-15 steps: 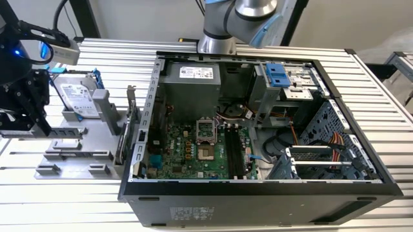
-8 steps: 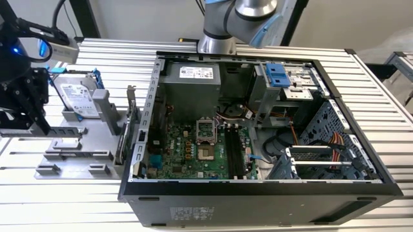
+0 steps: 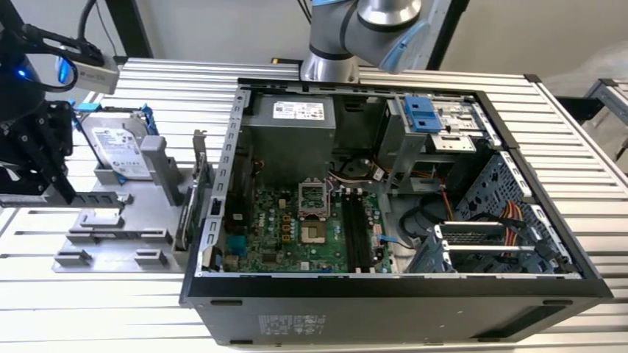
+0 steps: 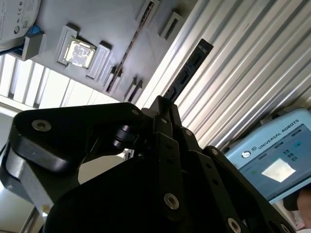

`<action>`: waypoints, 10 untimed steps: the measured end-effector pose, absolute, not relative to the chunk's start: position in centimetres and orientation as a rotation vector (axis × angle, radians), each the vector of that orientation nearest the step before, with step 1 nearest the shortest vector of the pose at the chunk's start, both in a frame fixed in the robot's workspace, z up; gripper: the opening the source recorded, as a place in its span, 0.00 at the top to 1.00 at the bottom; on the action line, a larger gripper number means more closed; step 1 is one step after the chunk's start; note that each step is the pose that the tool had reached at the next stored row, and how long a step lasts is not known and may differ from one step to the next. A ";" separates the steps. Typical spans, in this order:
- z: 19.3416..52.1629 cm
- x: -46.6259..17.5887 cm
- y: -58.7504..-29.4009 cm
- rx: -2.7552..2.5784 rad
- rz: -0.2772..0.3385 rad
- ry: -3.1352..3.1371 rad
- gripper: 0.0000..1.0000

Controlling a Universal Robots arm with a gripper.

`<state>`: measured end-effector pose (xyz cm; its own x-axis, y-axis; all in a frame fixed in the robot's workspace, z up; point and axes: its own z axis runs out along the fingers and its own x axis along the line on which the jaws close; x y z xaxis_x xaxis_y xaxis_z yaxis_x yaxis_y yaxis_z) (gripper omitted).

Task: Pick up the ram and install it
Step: 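Pick up the ram and move it above insertion slot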

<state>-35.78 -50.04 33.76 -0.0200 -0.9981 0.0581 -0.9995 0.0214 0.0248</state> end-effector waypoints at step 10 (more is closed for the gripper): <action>34.2 -35.8 -50.0 2.157 0.035 -2.202 1.00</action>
<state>-35.78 -50.04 34.17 -0.0200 -0.9981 0.0580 -0.9995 0.0214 0.0247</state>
